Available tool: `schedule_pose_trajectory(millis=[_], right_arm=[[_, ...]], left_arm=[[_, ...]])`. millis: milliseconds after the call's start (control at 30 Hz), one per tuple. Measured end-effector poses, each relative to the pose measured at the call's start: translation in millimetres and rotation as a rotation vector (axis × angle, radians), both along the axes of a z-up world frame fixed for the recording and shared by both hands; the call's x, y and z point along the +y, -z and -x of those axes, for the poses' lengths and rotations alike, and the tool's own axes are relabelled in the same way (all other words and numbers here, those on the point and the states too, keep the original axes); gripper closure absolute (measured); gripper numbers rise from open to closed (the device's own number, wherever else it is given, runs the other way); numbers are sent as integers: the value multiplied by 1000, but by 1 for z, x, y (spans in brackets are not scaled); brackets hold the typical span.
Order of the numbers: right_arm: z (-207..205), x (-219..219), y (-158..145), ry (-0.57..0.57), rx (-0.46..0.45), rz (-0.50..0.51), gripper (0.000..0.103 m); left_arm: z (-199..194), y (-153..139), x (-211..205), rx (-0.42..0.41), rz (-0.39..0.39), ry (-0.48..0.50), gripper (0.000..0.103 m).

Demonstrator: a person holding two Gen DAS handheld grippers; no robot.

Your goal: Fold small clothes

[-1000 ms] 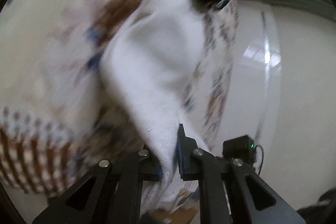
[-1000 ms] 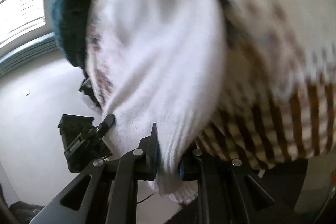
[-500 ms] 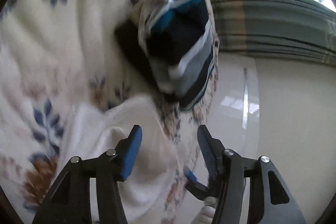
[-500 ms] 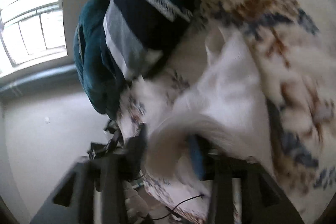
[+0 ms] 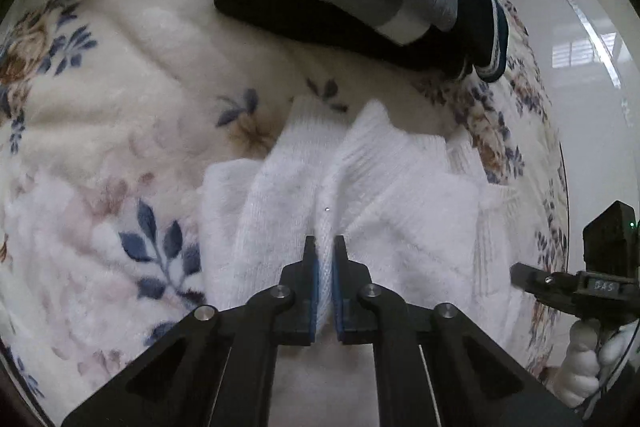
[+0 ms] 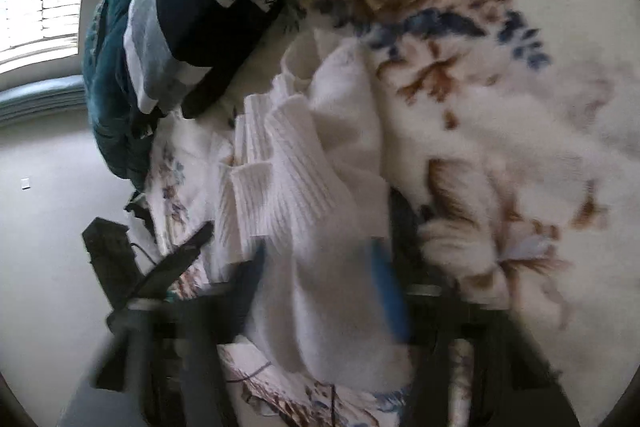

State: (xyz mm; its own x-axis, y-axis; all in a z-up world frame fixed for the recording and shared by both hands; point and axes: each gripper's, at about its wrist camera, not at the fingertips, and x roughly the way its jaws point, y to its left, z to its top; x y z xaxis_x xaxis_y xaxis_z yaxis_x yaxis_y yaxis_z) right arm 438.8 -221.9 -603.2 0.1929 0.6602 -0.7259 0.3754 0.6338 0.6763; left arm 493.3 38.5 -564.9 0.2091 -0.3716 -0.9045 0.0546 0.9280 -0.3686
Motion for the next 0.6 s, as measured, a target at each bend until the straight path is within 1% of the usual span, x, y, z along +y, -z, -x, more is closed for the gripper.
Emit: schedule_pose_trajectory(millis=[33, 67, 133, 200, 267, 300, 333, 367, 400, 433, 500, 533, 567, 600], right_arm=[[-3, 2, 0, -2, -3, 20, 99], [-5, 3, -7, 8, -33, 50, 99], [-9, 2, -24, 14, -82, 102, 99], [-14, -5, -39, 42, -104, 134, 100], [-26, -13, -47, 67, -111, 190, 100], [-34, -16, -46, 69, -105, 211, 100], [-45, -17, -42, 67, -95, 235, 100], [-51, -16, -37, 59, -77, 251, 100], [-60, -14, -27, 43, -47, 269, 100], [-65, -12, -17, 18, -9, 274, 99], [-64, -11, -7, -7, 41, 235, 96], [-56, -12, -9, -14, 33, 210, 94], [-47, -13, -13, -23, 20, 200, 84], [-36, -14, -17, -40, 7, 195, 69]], left_arm=[[1, -6, 5, -18, 8, -16, 99], [2, -12, 14, -36, 12, -43, 99], [-8, -19, 35, -44, 13, -101, 99], [-18, -16, 58, -21, 16, -154, 99], [-28, -2, 76, 27, 39, -186, 99], [-33, 6, 83, 51, 47, -200, 99], [-36, 12, 86, 79, 73, -198, 99], [-38, 18, 88, 118, 127, -193, 97], [-38, 19, 89, 139, 143, -199, 95], [-36, 16, 89, 142, 148, -197, 95], [-24, 6, 91, 131, 194, -182, 86], [-15, 0, 93, 123, 200, -186, 74], [-3, -7, 96, 108, 213, -183, 66], [11, -12, 97, 92, 222, -180, 65]])
